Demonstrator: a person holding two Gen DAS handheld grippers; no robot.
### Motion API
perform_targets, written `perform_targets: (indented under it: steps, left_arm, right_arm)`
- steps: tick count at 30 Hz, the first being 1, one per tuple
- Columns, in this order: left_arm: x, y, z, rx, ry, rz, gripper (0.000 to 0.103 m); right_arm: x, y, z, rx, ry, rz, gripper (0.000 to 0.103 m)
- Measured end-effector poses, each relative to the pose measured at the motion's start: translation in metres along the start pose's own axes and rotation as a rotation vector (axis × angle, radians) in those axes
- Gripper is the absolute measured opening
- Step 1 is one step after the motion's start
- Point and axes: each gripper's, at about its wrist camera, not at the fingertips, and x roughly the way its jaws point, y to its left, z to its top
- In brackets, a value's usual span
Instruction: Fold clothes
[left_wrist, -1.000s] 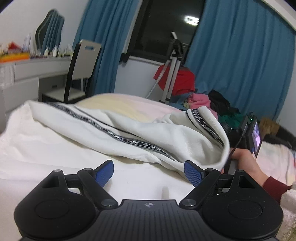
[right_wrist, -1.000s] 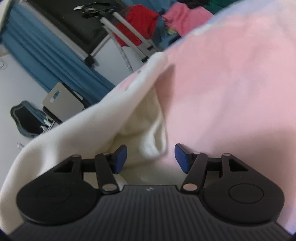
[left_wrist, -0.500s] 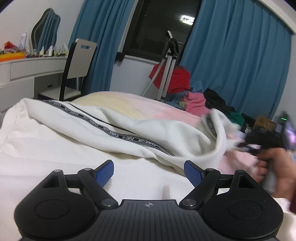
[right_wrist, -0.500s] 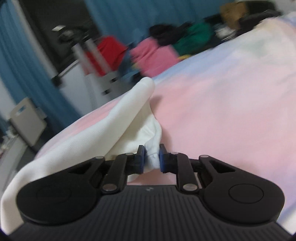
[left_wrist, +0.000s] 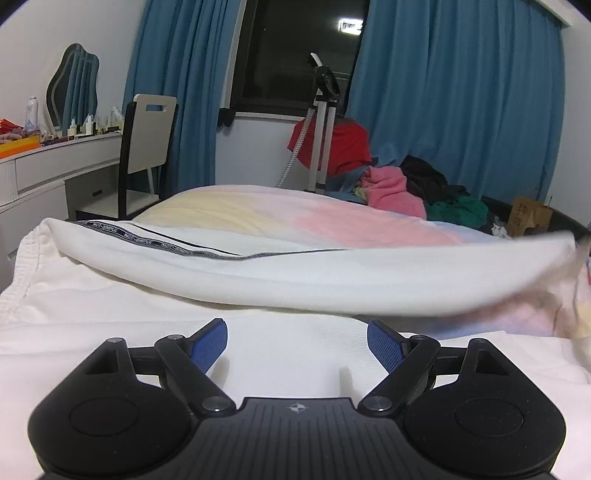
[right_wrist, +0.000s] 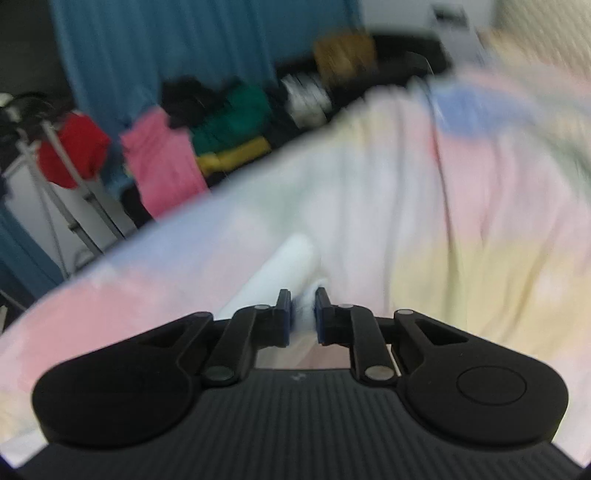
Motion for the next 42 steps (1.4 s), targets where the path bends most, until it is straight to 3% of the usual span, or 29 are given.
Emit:
perform_targets:
  steps: [2,5,12,17,22,25,27,28,29,33,40,42]
  left_arm:
    - [0.004,0.002,0.0,-0.006,0.01,0.009,0.085]
    - [0.005,0.003,-0.001,-0.01,0.017,0.005,0.085]
    - [0.009,0.006,-0.003,-0.018,0.029,-0.007,0.085]
    - [0.011,0.007,-0.005,-0.02,0.039,-0.011,0.085]
    - [0.011,0.0,-0.008,-0.013,0.051,-0.008,0.085]
    - [0.01,-0.006,-0.01,0.003,0.052,-0.015,0.085]
    - [0.009,-0.009,-0.012,0.017,0.05,-0.021,0.085]
    - [0.009,-0.01,-0.013,0.023,0.048,-0.024,0.085]
    - [0.009,-0.011,-0.013,0.024,0.048,-0.027,0.085]
    - [0.012,-0.009,-0.012,0.002,0.056,-0.04,0.085]
    - [0.03,0.005,-0.012,-0.093,0.099,-0.06,0.085]
    - [0.037,0.01,-0.012,-0.121,0.104,-0.064,0.085]
  right_arm:
    - [-0.019,0.012,0.017,-0.02,-0.11,0.025,0.012]
    - [-0.022,0.007,0.016,-0.019,-0.167,0.024,0.012]
    - [0.039,-0.047,-0.062,0.025,-0.016,-0.063,0.012]
    - [0.055,-0.09,-0.114,0.12,0.045,-0.125,0.013]
    - [0.039,-0.11,-0.111,0.251,-0.003,-0.093,0.016]
    - [0.037,-0.087,-0.09,0.233,-0.018,-0.047,0.028]
    - [0.044,-0.056,-0.075,0.207,0.001,0.019,0.047]
    - [0.048,-0.039,-0.069,0.194,0.016,0.053,0.064]
    - [0.052,-0.019,-0.066,0.175,0.028,0.081,0.072]
    - [0.083,0.057,-0.061,0.083,0.085,0.108,0.07]
    - [0.156,0.124,-0.077,0.047,0.156,-0.025,0.069]
    - [0.17,0.134,-0.081,-0.011,0.141,-0.094,0.057]
